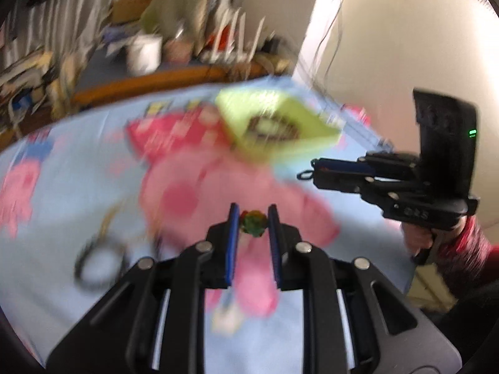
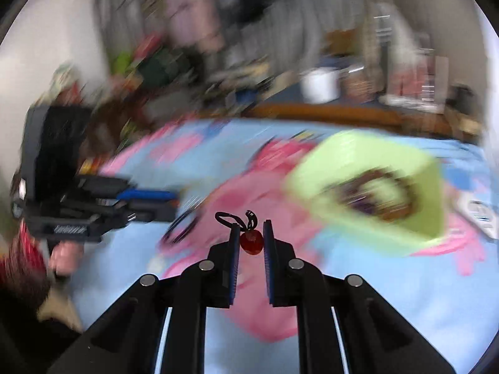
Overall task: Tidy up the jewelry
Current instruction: 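Carry both items into the green basket and open both tools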
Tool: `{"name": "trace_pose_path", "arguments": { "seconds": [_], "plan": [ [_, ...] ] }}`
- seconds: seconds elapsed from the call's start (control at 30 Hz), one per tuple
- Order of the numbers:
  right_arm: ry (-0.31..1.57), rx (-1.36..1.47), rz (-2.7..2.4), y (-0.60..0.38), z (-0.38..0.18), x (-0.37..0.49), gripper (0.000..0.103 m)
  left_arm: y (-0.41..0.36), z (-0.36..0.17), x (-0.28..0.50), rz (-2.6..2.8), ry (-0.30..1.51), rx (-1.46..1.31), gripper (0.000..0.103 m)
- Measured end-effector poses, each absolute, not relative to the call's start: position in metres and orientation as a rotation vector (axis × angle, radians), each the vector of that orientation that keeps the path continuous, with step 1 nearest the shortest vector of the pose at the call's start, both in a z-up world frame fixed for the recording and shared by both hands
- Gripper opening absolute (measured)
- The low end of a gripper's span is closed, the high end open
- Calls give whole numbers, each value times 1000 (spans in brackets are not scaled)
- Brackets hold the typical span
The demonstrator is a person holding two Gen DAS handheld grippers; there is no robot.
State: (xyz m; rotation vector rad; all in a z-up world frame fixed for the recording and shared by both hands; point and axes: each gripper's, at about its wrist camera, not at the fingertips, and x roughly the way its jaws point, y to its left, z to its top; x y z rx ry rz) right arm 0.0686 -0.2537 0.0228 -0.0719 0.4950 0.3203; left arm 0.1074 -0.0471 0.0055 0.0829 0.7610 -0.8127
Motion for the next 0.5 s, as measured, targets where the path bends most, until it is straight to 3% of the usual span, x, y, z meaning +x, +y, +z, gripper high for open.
{"name": "trace_pose_path", "arguments": {
  "seconds": [0.2, 0.43, 0.5],
  "plan": [
    [427, 170, 191, -331, 55, 86, 0, -109, 31, 157, -899, 702, -2, 17],
    [500, 282, 155, -367, 43, 141, 0, -166, 10, 216, -874, 785, -5, 18],
    [526, 325, 170, -373, 35, 161, 0, -180, -5, 236, -833, 837, 12, 27]
  ]
}}
